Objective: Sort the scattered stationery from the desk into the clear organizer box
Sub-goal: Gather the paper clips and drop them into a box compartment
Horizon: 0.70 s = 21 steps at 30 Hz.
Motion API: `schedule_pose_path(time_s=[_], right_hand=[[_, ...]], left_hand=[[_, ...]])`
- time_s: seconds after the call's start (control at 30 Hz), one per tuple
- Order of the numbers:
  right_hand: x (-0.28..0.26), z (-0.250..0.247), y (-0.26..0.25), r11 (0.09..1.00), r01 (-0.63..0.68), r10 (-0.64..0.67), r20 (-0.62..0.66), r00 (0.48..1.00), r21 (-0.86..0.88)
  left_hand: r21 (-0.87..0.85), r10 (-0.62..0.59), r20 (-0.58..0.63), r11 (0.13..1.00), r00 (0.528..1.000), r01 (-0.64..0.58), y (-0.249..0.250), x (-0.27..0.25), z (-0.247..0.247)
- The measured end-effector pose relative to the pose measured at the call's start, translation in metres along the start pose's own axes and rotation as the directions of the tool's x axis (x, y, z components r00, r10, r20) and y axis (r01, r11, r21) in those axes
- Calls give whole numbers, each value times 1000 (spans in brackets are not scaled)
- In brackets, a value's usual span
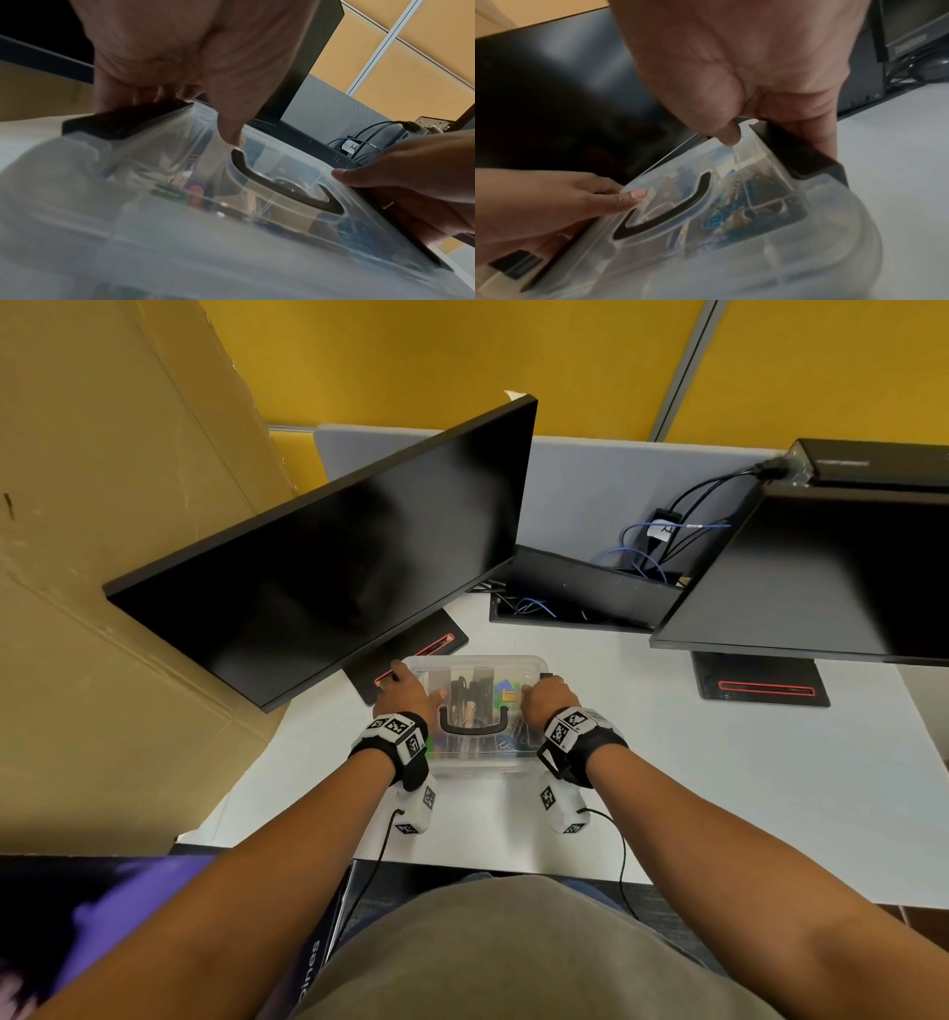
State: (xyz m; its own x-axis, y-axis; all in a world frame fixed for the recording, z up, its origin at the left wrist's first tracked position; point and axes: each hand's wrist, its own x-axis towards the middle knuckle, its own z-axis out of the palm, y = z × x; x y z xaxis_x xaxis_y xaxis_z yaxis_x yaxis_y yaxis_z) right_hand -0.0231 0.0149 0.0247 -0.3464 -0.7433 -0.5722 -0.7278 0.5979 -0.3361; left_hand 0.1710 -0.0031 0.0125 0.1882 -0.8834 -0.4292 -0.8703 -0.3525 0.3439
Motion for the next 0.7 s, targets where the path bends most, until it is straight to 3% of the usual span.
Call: schedule_pose_path(time_s=[0.2,0.3,0.37,0.43,0.57,0.63,0.7], right_hand=[[0,-8,-3,978,104,-102,21,995,-179],[3,-9,0,983,103,-98,39,994,-154],[2,-6,2,986,97,-98,-5,995,-136],[3,-1,4,976,127,-145,-92,985,-180],[0,8,8,829,399,-474,-115,873,-391],[1,13,11,772,472,-557,-96,825,-427],[2,20,16,745,487,-577,-75,813,-456]], left_hand=[[-28,-12,20,1000,1000,13,3,1,0],[-49,-22,63,998,998,25,4,5,-2],[-15,16,62,1000,998,-15,5,7,-4],[99,133,21,986,991,-134,9,7,-8],[296,370,10,886,929,-356,10,4,-5],[320,398,30,865,917,-386,4,0,-1],[346,427,13,847,904,-405,-4,-3,8]])
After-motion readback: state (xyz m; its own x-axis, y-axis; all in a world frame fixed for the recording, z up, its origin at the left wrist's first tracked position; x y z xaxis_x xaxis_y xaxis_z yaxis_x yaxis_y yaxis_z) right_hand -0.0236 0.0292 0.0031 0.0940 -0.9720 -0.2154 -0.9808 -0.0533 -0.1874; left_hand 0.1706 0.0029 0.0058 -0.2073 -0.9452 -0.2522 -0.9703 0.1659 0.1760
